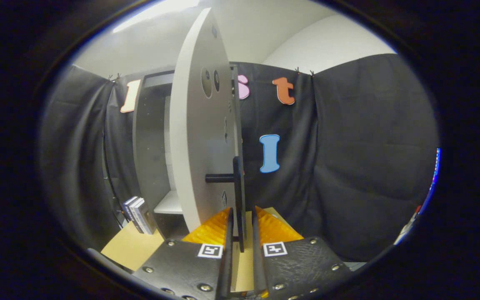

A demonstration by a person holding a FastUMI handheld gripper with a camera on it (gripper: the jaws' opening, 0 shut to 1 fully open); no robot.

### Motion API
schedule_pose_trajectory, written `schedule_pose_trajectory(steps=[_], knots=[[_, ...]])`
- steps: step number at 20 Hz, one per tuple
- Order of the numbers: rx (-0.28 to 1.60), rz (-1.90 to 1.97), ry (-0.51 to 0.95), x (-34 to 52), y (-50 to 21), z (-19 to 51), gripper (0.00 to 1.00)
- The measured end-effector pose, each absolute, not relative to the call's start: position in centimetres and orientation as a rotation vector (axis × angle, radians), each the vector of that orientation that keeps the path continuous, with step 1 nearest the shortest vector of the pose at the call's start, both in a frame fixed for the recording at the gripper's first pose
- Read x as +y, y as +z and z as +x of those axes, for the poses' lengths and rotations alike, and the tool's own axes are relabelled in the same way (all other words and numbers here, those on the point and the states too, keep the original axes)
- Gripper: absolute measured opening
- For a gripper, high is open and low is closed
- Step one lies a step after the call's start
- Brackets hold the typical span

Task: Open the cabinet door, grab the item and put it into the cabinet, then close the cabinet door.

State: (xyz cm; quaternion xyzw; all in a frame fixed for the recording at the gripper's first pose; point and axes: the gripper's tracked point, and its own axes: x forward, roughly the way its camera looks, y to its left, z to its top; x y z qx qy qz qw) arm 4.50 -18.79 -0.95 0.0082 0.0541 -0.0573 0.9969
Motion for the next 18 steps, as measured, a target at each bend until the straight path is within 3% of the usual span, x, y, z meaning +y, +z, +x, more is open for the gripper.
schedule_pose_trajectory(steps=[10, 18], knots=[[0.121, 0.067, 0.033, -26.2, -0.8, 5.7, 0.19], [0.174, 0.088, 0.128, -26.9, -1.7, 5.2, 0.19]])
